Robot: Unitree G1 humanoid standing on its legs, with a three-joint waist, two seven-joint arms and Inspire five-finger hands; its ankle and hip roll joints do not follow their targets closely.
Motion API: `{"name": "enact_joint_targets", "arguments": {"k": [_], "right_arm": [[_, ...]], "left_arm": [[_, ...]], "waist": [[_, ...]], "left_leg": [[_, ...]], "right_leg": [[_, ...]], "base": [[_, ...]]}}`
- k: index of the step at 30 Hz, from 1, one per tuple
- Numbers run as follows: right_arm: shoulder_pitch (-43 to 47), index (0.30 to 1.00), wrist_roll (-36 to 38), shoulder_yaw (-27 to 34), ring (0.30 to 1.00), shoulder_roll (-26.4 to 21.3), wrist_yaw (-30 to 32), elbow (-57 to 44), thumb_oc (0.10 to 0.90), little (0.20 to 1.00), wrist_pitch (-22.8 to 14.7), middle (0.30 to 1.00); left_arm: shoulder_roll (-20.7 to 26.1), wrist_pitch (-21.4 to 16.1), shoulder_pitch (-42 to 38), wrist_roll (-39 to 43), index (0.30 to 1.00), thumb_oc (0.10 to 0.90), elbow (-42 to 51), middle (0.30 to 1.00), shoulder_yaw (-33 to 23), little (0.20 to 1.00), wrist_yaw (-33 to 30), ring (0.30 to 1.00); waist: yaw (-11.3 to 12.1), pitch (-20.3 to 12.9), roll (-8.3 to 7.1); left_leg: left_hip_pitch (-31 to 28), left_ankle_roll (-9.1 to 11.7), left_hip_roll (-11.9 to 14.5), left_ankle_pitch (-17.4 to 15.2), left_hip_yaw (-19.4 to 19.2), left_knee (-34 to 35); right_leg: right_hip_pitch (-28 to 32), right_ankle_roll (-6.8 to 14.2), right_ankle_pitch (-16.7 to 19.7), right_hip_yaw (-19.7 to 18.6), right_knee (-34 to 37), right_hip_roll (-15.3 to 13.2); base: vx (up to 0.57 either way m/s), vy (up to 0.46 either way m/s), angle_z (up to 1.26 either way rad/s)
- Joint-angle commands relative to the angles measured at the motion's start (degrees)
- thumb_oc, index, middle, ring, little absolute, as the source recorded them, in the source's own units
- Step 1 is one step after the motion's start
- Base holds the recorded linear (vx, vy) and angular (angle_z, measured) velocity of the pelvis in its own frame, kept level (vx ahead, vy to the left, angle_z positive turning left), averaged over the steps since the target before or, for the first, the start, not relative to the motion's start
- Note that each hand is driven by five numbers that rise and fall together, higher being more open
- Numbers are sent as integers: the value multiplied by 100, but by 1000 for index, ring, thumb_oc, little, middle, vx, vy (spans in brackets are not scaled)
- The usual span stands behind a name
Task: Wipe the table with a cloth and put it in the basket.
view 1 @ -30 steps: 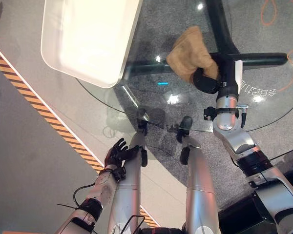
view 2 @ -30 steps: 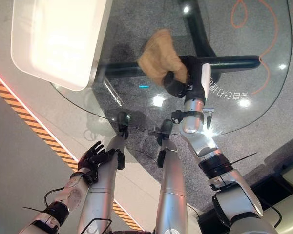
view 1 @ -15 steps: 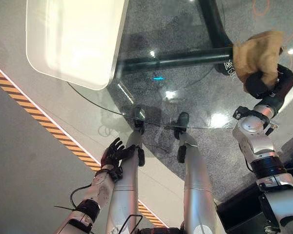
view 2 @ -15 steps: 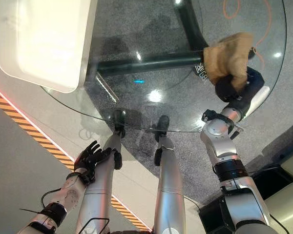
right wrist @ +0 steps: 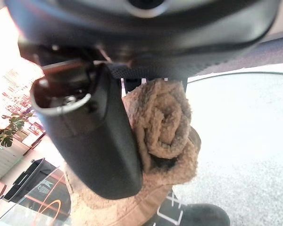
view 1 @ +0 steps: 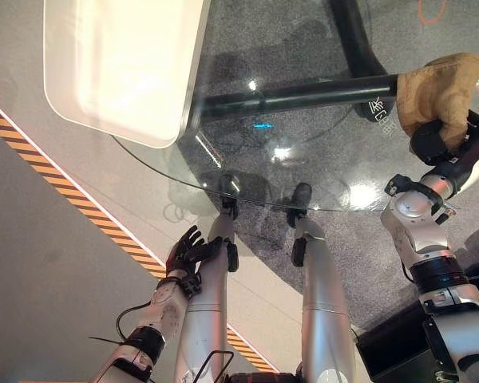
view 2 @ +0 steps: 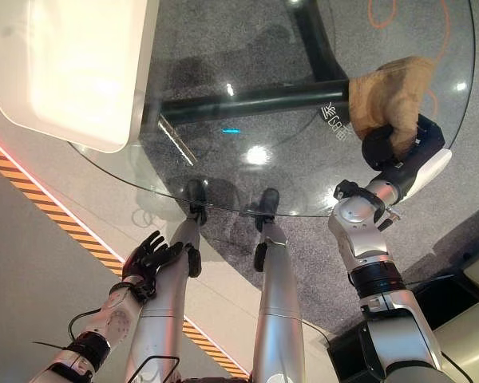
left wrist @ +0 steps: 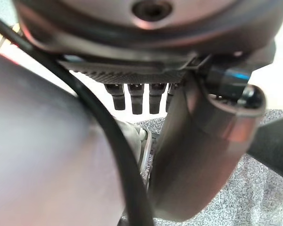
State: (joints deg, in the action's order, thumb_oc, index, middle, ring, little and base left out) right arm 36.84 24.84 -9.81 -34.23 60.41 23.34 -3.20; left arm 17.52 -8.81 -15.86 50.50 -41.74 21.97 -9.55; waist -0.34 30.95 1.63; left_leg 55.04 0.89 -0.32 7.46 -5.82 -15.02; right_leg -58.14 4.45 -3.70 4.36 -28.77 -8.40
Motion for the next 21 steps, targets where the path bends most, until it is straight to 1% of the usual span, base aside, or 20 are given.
{"name": "enact_joint_targets", "arguments": {"k": [1, 3, 5, 6, 7, 10, 17, 18, 19, 20, 21], "right_arm": [[74, 300, -554, 448, 300, -723, 466, -729, 100, 200, -495, 300], [99, 300, -694, 412, 300, -694, 269, -841, 100, 200, -427, 300], [124, 300, -828, 343, 300, -652, 2, -996, 100, 200, -251, 300], [124, 300, -828, 343, 300, -652, 2, -996, 100, 200, -251, 300], [109, 300, -842, 218, 300, -584, -352, -1186, 100, 200, -93, 300], [44, 300, -795, 111, 300, -457, -742, -1349, 100, 200, -43, 300], [-165, 300, -1063, -359, 300, 11, -1894, -1799, 100, 200, 189, 300], [-300, 300, -1130, -537, 300, 146, -2043, -1837, 100, 200, 189, 300], [-199, 300, -1134, -509, 300, 128, -2043, -1851, 100, 200, 192, 300], [-332, 300, -1207, -638, 300, 205, -2243, -1872, 100, 200, 224, 300], [-324, 300, -1268, -698, 300, 230, -2398, -1890, 100, 200, 266, 300]], "left_arm": [[-231, 17, 620, 56, 900, 800, -17, 900, 131, 900, -101, 900], [-222, 40, 612, 61, 900, 800, -16, 900, 89, 900, -99, 900], [-229, 80, 605, 40, 900, 800, -5, 900, 56, 900, -99, 900], [-229, 80, 605, 40, 900, 800, -5, 900, 56, 900, -99, 900], [-248, 109, 600, 35, 900, 800, 1, 900, 27, 900, -90, 900], [-283, 104, 619, -17, 900, 800, -3, 900, -4, 900, -67, 900], [-390, 74, 640, -126, 900, 800, -23, 900, -54, 900, -57, 900], [-422, 46, 754, -150, 900, 800, -64, 900, -26, 900, -42, 900], [-417, 45, 644, -151, 900, 800, -54, 900, -63, 900, -46, 900], [-424, 36, 782, -178, 900, 800, -77, 900, -44, 900, -17, 900], [-422, 29, 784, -188, 900, 800, -93, 900, -55, 900, 5, 900]], "waist": [[-66, -116, 227], [-62, -116, 231], [-59, -116, 233], [-59, -116, 233], [-67, -116, 234], [-68, -116, 221], [-70, -116, 204], [-46, -116, 216], [-69, -116, 202], [-37, -116, 214], [-33, -116, 216]], "left_leg": [[-9, 1, -293, -1025, -43, -833], [-9, -1, -304, -1020, -33, -838], [-3, -3, -310, -1015, -31, -846], [-3, -3, -310, -1015, -31, -846], [4, -3, -311, -1010, -36, -847], [22, -5, -311, -1010, -42, -851], [48, -14, -300, -1000, -91, -843], [-145, 15, -277, -1182, -60, -893], [54, -14, -296, -994, -103, -846], [-160, 19, -273, -1196, -65, -902], [-153, 21, -272, -1193, -68, -906]], "right_leg": [[123, 94, 775, 307, 957, 364], [119, 98, 773, 308, 944, 366], [112, 99, 768, 309, 932, 361], [112, 99, 768, 309, 932, 360], [93, 94, 763, 295, 921, 370], [74, 89, 755, 302, 913, 360], [35, 76, 728, 309, 895, 358], [207, 113, 538, 292, 803, 378], [26, 71, 718, 318, 880, 350], [224, 113, 516, 299, 792, 377], [218, 112, 513, 301, 786, 378]], "base": [[0, 0, 0], [0, 0, 0], [0, 0, 0], [9, 34, 0], [9, 33, 0], [3, 11, 0], [9, 6, 1], [3, 19, 6], [60, 21, 3], [0, 0, 0], [60, 21, -1]]}}
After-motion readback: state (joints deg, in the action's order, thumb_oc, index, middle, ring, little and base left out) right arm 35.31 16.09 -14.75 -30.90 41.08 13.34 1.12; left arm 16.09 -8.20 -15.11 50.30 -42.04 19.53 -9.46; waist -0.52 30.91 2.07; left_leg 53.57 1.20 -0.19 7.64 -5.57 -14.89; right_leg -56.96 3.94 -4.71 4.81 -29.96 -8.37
